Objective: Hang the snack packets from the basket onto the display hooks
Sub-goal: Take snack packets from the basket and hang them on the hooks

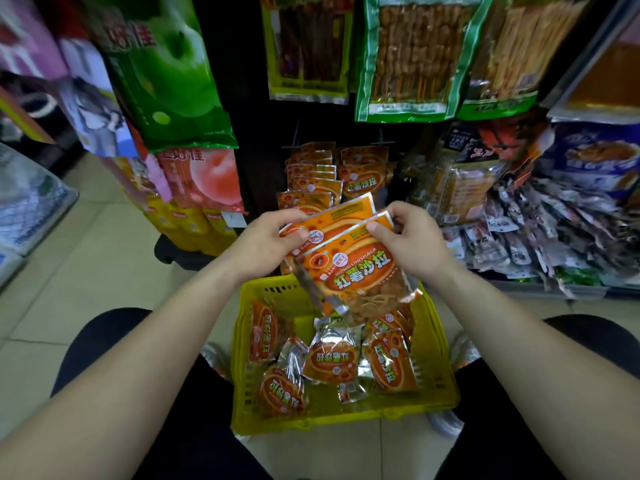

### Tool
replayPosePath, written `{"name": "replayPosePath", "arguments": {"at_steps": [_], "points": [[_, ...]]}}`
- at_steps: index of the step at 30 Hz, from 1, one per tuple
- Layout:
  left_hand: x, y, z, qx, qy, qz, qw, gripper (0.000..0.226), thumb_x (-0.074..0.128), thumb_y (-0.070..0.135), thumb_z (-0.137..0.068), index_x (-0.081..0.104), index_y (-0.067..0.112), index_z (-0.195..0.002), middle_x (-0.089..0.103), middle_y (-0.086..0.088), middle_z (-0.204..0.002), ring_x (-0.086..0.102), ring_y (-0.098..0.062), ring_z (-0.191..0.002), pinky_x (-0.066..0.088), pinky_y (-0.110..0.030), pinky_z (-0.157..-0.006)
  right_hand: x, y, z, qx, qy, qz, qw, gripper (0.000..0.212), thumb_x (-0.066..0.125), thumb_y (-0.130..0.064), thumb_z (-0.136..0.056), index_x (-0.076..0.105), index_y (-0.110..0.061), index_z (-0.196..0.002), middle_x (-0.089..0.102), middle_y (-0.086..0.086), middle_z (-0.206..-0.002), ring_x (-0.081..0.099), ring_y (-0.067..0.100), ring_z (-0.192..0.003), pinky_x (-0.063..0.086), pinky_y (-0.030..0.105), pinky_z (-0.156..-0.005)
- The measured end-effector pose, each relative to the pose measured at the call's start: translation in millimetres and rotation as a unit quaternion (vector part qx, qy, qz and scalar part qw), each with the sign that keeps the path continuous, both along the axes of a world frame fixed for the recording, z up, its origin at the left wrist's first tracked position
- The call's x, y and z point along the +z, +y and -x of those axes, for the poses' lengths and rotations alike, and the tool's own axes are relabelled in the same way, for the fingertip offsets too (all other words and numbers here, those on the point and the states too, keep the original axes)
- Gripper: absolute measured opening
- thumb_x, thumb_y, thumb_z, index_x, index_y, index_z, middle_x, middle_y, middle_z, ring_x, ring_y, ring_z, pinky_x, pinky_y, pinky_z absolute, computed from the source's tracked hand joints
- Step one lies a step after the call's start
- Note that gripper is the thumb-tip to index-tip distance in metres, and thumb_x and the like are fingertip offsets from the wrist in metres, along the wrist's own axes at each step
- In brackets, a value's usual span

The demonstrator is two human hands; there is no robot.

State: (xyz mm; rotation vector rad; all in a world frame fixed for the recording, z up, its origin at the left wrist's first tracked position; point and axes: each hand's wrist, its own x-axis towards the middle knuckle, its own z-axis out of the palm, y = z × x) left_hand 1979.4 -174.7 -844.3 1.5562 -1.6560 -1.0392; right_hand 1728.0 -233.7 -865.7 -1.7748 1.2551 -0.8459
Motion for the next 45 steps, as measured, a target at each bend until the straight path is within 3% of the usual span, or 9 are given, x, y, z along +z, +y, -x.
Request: {"name": "replayPosePath", "arguments": {"at_steps": [6, 9, 12, 16, 22, 31, 34, 38, 45], "points": [[-19, 2, 10, 0.056, 0.011, 0.007, 0.998, 0.004, 0.065, 0.033, -0.096, 0.066, 0.035, -0.100, 0.073, 0.015, -0.095, 0.070, -0.001, -0.088, 0.050, -0.018, -0.071, -12, -6, -15, -0.069, 0.031, 0.019, 0.997, 0.017, 0.068, -0.041, -0.090, 0.060, -0.028, -0.082, 0.069, -0.009, -0.080, 0.067, 0.006, -0.071, 0.057, 0.036, -0.063], [-23, 2, 18, 0.062, -0.049, 0.024, 0.997, 0.028, 0.082, 0.032, -0.080, 0.060, 0.044, -0.092, 0.070, 0.020, -0.089, 0.066, 0.008, -0.083, 0.047, -0.008, -0.064, -19, -8, -17, -0.088, 0.035, 0.006, 0.995, 0.019, 0.068, -0.044, -0.088, 0.060, -0.029, -0.082, 0.068, -0.010, -0.078, 0.066, 0.004, -0.068, 0.056, 0.035, -0.061], [-28, -2, 20, 0.088, -0.068, 0.042, 0.993, 0.036, 0.084, 0.027, -0.077, 0.058, 0.049, -0.085, 0.068, 0.025, -0.086, 0.064, 0.011, -0.080, 0.046, -0.006, -0.061, -21, -11, -19, -0.094, 0.038, 0.006, 0.995, 0.020, 0.069, -0.045, -0.088, 0.058, -0.030, -0.080, 0.068, -0.012, -0.076, 0.066, 0.001, -0.066, 0.054, 0.030, -0.057], [-27, -5, 15, 0.122, -0.060, 0.055, 0.989, 0.031, 0.082, 0.029, -0.080, 0.060, 0.048, -0.088, 0.070, 0.017, -0.095, 0.068, 0.001, -0.086, 0.054, -0.017, -0.066, -21, -13, -21, -0.098, 0.015, 0.006, 0.995, 0.022, 0.071, -0.044, -0.086, 0.055, -0.030, -0.085, 0.068, -0.009, -0.079, 0.066, -0.002, -0.067, 0.054, 0.027, -0.055], [-25, -3, 12, 0.133, -0.016, 0.065, 0.989, 0.020, 0.075, 0.024, -0.089, 0.064, 0.034, -0.103, 0.072, 0.008, -0.100, 0.070, -0.007, -0.089, 0.061, -0.037, -0.072, -20, -15, -17, -0.051, 0.018, 0.001, 0.999, 0.035, 0.068, -0.047, -0.089, 0.049, -0.026, -0.110, 0.069, -0.009, -0.079, 0.067, -0.003, -0.067, 0.049, 0.016, -0.051], [-21, -6, 14, 0.136, -0.021, 0.083, 0.987, 0.013, 0.064, 0.022, -0.096, 0.066, 0.031, -0.106, 0.068, 0.000, -0.120, 0.066, -0.012, -0.105, 0.058, -0.032, -0.079, -19, -17, -14, -0.036, 0.085, 0.034, 0.995, 0.029, 0.060, -0.056, -0.091, 0.055, -0.029, -0.099, 0.069, -0.009, -0.080, 0.068, 0.007, -0.072, 0.058, 0.040, -0.062], [-21, -7, 14, 0.128, -0.024, 0.082, 0.988, 0.012, 0.062, 0.022, -0.097, 0.067, 0.031, -0.105, 0.070, 0.003, -0.113, 0.067, -0.009, -0.102, 0.056, -0.022, -0.073, -18, -17, -13, -0.040, 0.105, 0.035, 0.993, 0.033, 0.058, -0.059, -0.090, 0.054, -0.026, -0.097, 0.070, -0.006, -0.083, 0.068, 0.013, -0.074, 0.057, 0.045, -0.063], [-21, -9, 16, 0.120, -0.022, 0.080, 0.989, 0.014, 0.059, 0.020, -0.099, 0.067, 0.032, -0.102, 0.071, 0.012, -0.098, 0.067, 0.002, -0.089, 0.050, -0.011, -0.061, -16, -17, -12, -0.039, 0.136, 0.032, 0.989, 0.035, 0.053, -0.061, -0.091, 0.050, -0.026, -0.093, 0.069, -0.004, -0.080, 0.068, 0.016, -0.072, 0.057, 0.046, -0.062], [-26, -12, 16, 0.097, -0.049, 0.083, 0.991, 0.017, 0.053, 0.021, -0.102, 0.064, 0.033, -0.103, 0.067, 0.019, -0.095, 0.062, 0.014, -0.090, 0.047, -0.006, -0.061, -12, -18, -10, -0.025, 0.159, 0.030, 0.987, 0.036, 0.051, -0.063, -0.092, 0.053, -0.027, -0.086, 0.064, -0.007, -0.072, 0.065, 0.013, -0.067, 0.051, 0.035, -0.054]]}}
